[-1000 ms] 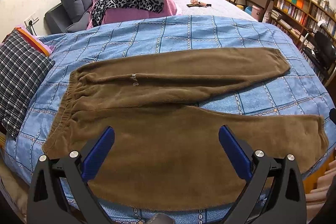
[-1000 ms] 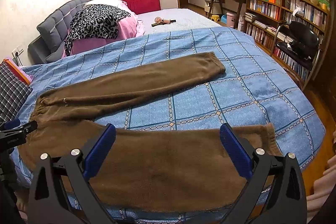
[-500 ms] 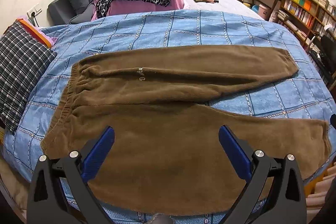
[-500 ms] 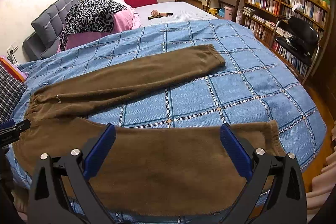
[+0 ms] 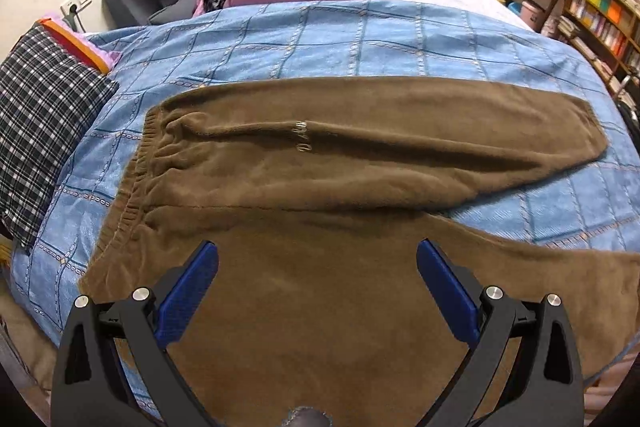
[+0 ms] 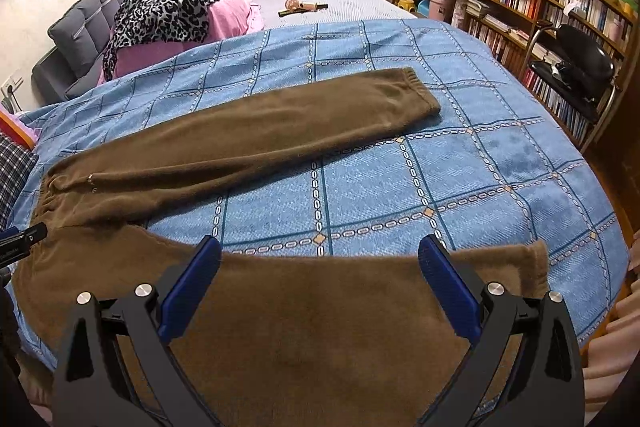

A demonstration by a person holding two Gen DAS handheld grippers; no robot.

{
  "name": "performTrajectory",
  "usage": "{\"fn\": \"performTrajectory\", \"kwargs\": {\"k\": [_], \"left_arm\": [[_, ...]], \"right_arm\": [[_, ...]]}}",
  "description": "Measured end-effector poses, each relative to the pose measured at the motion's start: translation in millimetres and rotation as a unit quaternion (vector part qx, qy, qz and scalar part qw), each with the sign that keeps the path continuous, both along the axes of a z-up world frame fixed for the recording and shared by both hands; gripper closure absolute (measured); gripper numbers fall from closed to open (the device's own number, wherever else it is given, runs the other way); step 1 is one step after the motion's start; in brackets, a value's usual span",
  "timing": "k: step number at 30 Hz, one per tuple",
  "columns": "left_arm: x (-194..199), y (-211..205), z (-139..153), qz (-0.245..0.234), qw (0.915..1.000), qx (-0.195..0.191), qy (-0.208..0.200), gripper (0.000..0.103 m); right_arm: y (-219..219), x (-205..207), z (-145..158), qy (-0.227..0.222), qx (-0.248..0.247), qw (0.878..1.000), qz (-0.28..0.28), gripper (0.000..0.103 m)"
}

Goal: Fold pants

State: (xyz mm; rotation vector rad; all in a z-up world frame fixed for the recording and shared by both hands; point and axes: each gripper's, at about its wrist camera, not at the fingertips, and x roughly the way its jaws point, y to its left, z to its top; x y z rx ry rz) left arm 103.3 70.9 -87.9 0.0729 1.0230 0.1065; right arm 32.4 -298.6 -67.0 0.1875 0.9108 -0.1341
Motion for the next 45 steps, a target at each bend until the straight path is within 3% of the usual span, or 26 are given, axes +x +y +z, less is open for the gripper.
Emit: {"fn": "performTrajectory", "kwargs": {"k": [9, 14, 32, 39, 43, 45], "left_arm": [[62, 53, -16, 0.061, 0.9977, 0.027, 0.016, 0.005], [101, 95, -25, 0.110, 0.9934, 0.011, 0.031, 0.005], [209, 246, -53, 0.264, 0.9624, 0.041, 0.047, 0.005], [239, 285, -77, 0.270, 0.9610, -0.029, 0.050, 0.005], [240, 294, -94, 0.272, 0.9550, -0.100, 0.061, 0.027], [235, 297, -96, 0.278, 0.9520, -0.116, 0.052, 0.030]], "right_arm": [[0, 52, -28, 0.036, 0.008, 0.999, 0.006, 0.003], [3, 71, -44, 0.051, 0.013, 0.999, 0.012, 0.003], [-6, 133, -82, 0.087, 0.037, 0.996, 0.007, 0.003], [-4, 147, -90, 0.092, 0.039, 0.995, 0.015, 0.003], [-7, 149, -94, 0.094, 0.039, 0.995, 0.011, 0.003], [-10, 151, -97, 0.096, 0.036, 0.995, 0.007, 0.003]]}}
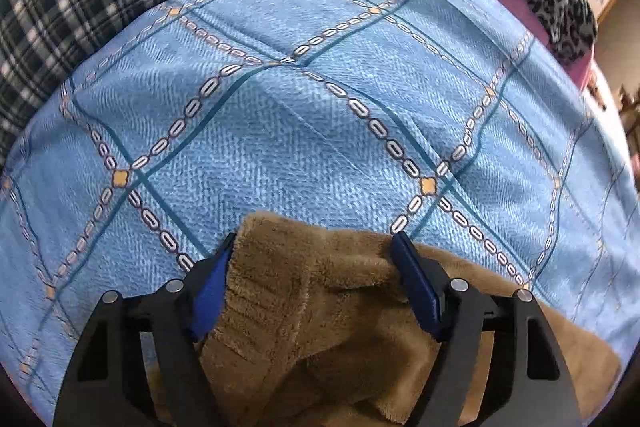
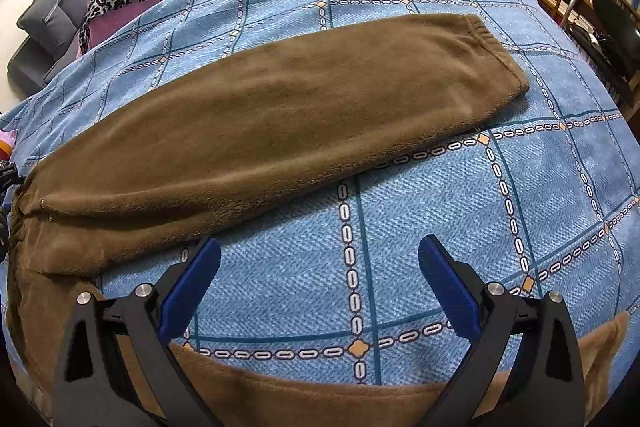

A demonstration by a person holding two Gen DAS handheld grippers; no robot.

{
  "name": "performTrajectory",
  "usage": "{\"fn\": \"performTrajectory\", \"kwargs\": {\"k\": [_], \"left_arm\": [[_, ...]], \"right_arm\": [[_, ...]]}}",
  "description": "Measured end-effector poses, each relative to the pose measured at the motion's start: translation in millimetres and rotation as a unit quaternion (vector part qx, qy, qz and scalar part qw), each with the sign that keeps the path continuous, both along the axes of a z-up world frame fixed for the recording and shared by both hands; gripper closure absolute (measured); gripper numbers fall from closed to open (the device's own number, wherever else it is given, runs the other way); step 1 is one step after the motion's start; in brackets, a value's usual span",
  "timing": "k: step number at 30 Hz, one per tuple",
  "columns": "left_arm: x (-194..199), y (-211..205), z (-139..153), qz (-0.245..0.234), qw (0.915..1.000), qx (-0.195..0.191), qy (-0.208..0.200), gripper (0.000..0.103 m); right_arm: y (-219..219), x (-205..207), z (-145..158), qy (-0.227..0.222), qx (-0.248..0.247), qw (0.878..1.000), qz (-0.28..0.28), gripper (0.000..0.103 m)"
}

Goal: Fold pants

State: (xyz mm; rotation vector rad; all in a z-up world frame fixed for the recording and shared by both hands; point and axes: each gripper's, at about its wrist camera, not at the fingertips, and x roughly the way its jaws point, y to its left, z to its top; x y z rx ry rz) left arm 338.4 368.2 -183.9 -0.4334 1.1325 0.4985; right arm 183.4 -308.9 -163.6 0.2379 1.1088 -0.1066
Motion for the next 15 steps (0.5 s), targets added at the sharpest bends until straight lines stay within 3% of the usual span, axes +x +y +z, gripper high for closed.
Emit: {"fn": "performTrajectory", "kwargs": {"k": [2, 5, 9, 15], "left_arm": [[-6, 0, 3, 0.003, 1.0000, 0.001, -0.007, 0.046], [-17, 1, 9, 0.001, 0.9997, -0.017, -0.018, 0.061], [-35, -8, 27, -0.012, 0.9987, -0.024, -0.043, 0.066], [-60, -34, 63, -0.052, 0.9953, -0.012, -0.080, 0.067]], "right_arm": [[-4, 2, -1, 0.000, -0.001, 1.000, -0.004, 0.003], [-12, 7, -1, -0.004, -0.001, 1.000, -0.010, 0.003], [-30, 19, 5, -0.018, -0.010, 0.999, -0.029, 0.003], [-81, 48, 9, -0.034, 0.016, 0.997, -0.073, 0.003]]}}
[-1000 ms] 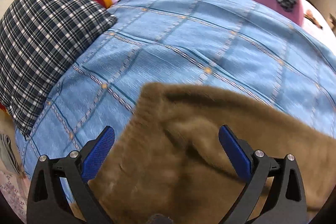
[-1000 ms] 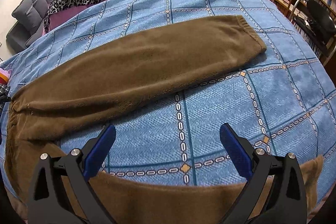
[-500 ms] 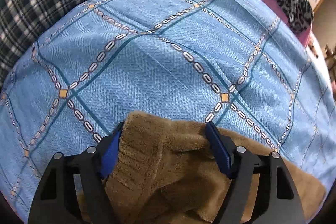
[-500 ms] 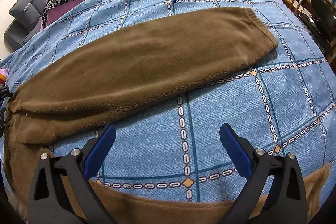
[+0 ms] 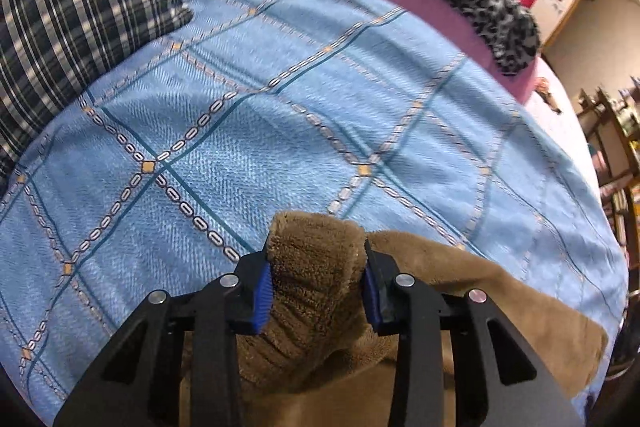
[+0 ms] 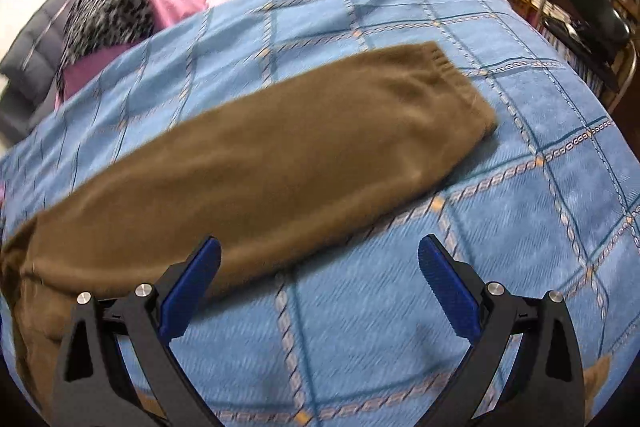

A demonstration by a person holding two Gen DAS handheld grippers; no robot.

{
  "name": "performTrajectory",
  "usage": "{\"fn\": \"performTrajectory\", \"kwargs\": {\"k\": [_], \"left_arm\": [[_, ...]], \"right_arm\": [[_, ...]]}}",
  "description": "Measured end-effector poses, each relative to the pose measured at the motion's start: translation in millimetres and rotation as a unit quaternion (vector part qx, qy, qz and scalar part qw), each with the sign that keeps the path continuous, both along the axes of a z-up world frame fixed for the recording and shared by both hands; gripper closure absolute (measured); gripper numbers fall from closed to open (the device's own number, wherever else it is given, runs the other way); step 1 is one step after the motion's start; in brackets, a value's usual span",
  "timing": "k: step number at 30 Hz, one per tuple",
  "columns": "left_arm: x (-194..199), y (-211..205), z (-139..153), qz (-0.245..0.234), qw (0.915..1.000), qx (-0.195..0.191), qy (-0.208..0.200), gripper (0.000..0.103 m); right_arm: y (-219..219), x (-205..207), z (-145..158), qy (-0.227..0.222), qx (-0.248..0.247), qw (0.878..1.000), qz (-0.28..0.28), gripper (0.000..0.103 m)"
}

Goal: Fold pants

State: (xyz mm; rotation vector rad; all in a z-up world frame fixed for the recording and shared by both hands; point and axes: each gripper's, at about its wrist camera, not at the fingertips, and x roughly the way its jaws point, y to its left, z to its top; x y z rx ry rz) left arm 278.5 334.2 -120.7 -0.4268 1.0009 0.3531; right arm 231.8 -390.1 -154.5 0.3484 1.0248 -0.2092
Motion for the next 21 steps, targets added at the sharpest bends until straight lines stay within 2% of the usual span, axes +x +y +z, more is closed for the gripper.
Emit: {"fn": "performTrajectory", "kwargs": {"k": [8, 12, 19, 21], "left_arm": [[-18, -3, 31, -0.011, 0.9996, -0.001, -0.027, 0.067], [-28, 0, 40, -0.005, 0.9995, 0.000, -0.032, 0.067], [-68, 0, 53, -0.003, 0.9982, -0.014, -0.058, 0.067], [-81, 0, 54, -0.006, 0.9977, -0.020, -0.064, 0.067]], "right_arm": [[-86, 70, 0, -0.003, 0.076, 0.995, -0.060, 0.003], [-128, 108, -7, 0.015, 0.115, 0.988, -0.102, 0.003], [-146, 153, -21, 0.043, 0.136, 0.982, -0.127, 0.003], [-150, 157, -31, 0.051, 0.152, 0.976, -0.146, 0.003]]}}
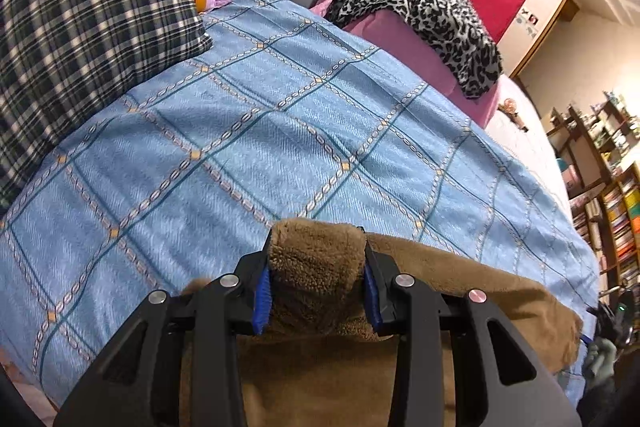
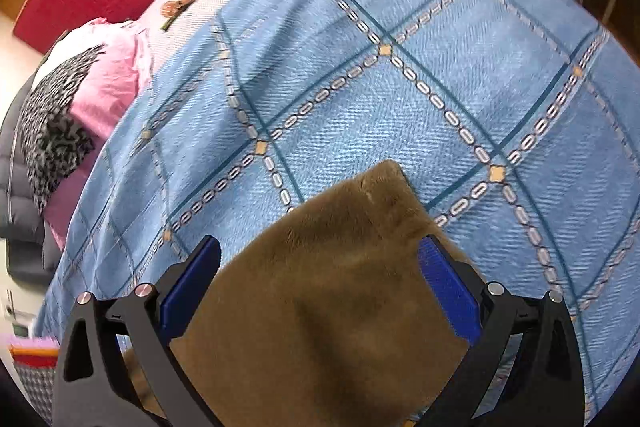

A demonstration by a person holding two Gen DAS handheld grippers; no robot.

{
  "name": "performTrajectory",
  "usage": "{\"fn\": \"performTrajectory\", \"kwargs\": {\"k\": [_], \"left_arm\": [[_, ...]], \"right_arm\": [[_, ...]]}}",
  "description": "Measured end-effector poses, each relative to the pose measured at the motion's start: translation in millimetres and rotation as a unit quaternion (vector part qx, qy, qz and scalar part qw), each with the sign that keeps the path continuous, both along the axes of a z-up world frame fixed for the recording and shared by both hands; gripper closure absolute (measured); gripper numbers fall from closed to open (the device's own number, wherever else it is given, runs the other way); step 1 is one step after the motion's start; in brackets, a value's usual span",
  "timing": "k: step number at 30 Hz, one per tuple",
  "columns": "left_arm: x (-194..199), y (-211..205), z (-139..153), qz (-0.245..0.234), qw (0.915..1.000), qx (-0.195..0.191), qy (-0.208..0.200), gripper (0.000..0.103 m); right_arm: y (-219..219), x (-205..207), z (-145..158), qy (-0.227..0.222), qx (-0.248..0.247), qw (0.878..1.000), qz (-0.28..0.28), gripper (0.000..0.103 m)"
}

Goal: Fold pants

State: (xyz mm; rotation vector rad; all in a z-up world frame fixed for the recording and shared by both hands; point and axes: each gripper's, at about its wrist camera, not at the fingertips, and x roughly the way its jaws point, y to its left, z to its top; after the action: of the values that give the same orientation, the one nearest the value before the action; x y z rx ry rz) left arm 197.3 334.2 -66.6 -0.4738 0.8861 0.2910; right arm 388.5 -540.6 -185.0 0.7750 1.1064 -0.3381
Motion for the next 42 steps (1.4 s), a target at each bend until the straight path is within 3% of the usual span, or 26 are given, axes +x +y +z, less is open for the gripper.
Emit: {"fn": "performTrajectory", "kwargs": {"k": [9, 17, 22, 29, 36, 37, 38, 39, 41, 42], "left_arm": [[-61, -3, -3, -0.035, 0.9988, -0.012, -0.030, 0.067], [-107, 6, -27, -0.047, 0.9968, -0.041, -0.049, 0.067], [-133, 15, -50, -0.039, 0.9968, -0.058, -0.039, 0.068], [-139, 17, -64, -0.048, 0.9967, -0.057, -0.032, 0.068], [-142, 18, -50, -0.055, 0.9959, -0.050, -0.052, 0.068], [-141, 17, -49, -0.055, 0.9958, -0.050, -0.054, 0.068], [-141, 17, -48, -0.054, 0.9957, -0.050, -0.055, 0.068], [-142, 17, -46, -0.055, 0.9955, -0.051, -0.059, 0.068], [-143, 18, -41, -0.057, 0.9949, -0.051, -0.066, 0.068], [-142, 18, -37, -0.058, 0.9947, -0.050, -0.069, 0.068]], "right_arm": [[0, -7, 3, 0.003, 0.011, 1.000, -0.017, 0.003], [3, -6, -5, 0.015, 0.022, 0.999, -0.019, 0.003], [5, -4, -9, 0.016, 0.017, 0.999, -0.021, 0.003], [1, -15, -15, 0.029, 0.002, 0.999, -0.026, 0.025], [-10, -4, -19, 0.052, 0.017, 0.998, -0.033, 0.026], [-9, -2, -19, 0.060, 0.008, 0.998, -0.030, 0.031], [-7, -1, -17, 0.071, -0.011, 0.997, -0.028, 0.047], [-6, -1, -16, 0.079, -0.027, 0.996, -0.027, 0.055], [-8, -7, -14, 0.073, -0.026, 0.997, -0.021, 0.080], [-10, -12, -14, 0.067, -0.015, 0.997, -0.022, 0.084]]}}
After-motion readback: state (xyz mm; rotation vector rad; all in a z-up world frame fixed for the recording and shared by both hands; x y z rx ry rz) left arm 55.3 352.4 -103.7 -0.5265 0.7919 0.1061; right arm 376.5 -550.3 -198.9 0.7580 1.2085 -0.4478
